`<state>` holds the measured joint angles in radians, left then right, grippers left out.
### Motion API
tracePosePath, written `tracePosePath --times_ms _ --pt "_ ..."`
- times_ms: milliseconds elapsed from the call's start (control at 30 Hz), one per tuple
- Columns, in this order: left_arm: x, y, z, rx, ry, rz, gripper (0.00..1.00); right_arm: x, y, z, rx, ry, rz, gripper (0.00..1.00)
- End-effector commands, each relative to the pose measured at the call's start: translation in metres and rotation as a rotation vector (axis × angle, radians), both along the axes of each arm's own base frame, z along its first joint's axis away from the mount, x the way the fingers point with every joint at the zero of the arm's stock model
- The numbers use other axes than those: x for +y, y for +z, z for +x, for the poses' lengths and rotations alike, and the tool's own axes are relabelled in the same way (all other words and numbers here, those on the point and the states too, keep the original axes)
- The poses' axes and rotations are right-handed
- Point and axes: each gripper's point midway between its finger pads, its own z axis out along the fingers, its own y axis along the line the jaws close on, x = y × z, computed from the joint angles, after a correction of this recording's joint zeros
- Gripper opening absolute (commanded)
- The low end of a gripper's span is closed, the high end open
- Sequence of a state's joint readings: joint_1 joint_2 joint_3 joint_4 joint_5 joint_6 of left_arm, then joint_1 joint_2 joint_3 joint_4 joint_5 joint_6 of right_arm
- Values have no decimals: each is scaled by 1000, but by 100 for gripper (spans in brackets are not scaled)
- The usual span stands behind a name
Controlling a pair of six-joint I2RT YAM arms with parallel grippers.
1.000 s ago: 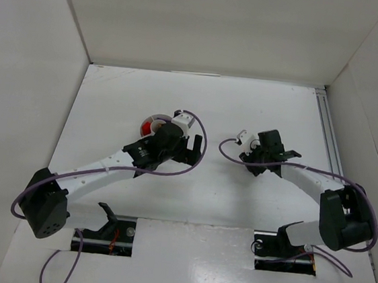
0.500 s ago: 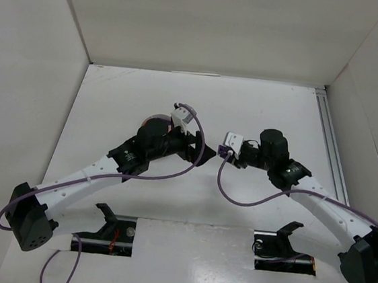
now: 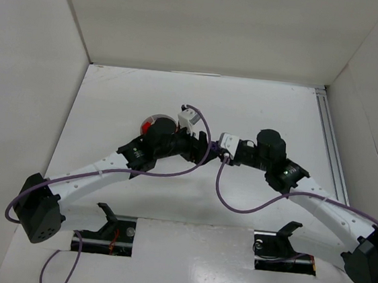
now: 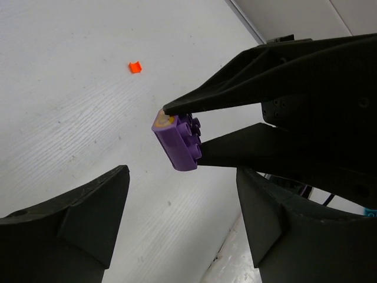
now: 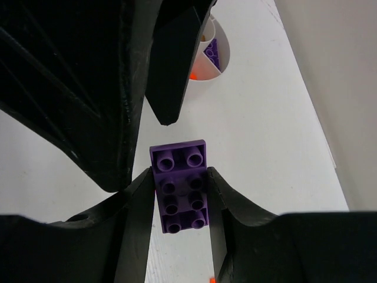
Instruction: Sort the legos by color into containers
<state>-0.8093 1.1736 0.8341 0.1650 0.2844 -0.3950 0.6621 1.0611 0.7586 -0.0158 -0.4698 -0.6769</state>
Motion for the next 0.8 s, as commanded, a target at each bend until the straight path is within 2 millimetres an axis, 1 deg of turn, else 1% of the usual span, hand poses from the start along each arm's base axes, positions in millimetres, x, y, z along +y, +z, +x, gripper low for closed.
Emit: tracePosePath --times_ms 0,100,133,167,200,233,267,300,367,433,500,533,567,633,667,700,767 --pt "-3 43 14 -73 59 -106 70 20 49 -10 -115 73 100 31" --pt "-3 42 15 -59 74 -118 60 21 48 -10 -117 66 97 31" --pt "-3 42 15 -52 76 -122 60 23 48 -12 -117 75 98 31" --pt "-3 44 17 -59 86 -128 57 22 48 -11 -119 64 95 31" --pt "-3 40 16 -42 90 -128 56 22 50 -10 -126 64 101 31" --pt "-3 43 17 -51 90 -138 56 22 51 -10 -134 66 98 31" --pt "-3 39 15 -43 81 -133 55 22 54 -11 -143 60 102 31" --pt "-3 45 14 -49 82 -152 55 22 56 -11 -150 60 107 31" --pt "-4 48 13 -54 71 -161 53 21 59 -7 -152 38 118 31" --pt "-4 45 12 -46 72 -152 49 19 62 -7 -153 24 125 31" --pt "-4 44 12 -53 70 -148 45 17 68 -1 -169 -11 142 31" --pt "-5 38 11 -37 60 -133 42 17 68 -1 -161 -13 146 31" --pt "-5 38 11 -37 60 -133 40 15 71 3 -164 -42 159 31" --pt "-5 36 9 -29 51 -127 38 17 74 2 -173 -33 169 31" --pt "-5 36 9 -29 51 -127 37 17 83 3 -190 -33 186 31" --pt "-5 36 9 -29 51 -127 35 21 85 -2 -195 -11 195 31" --pt "-6 32 10 -23 52 -121 32 29 81 -4 -189 18 184 32"
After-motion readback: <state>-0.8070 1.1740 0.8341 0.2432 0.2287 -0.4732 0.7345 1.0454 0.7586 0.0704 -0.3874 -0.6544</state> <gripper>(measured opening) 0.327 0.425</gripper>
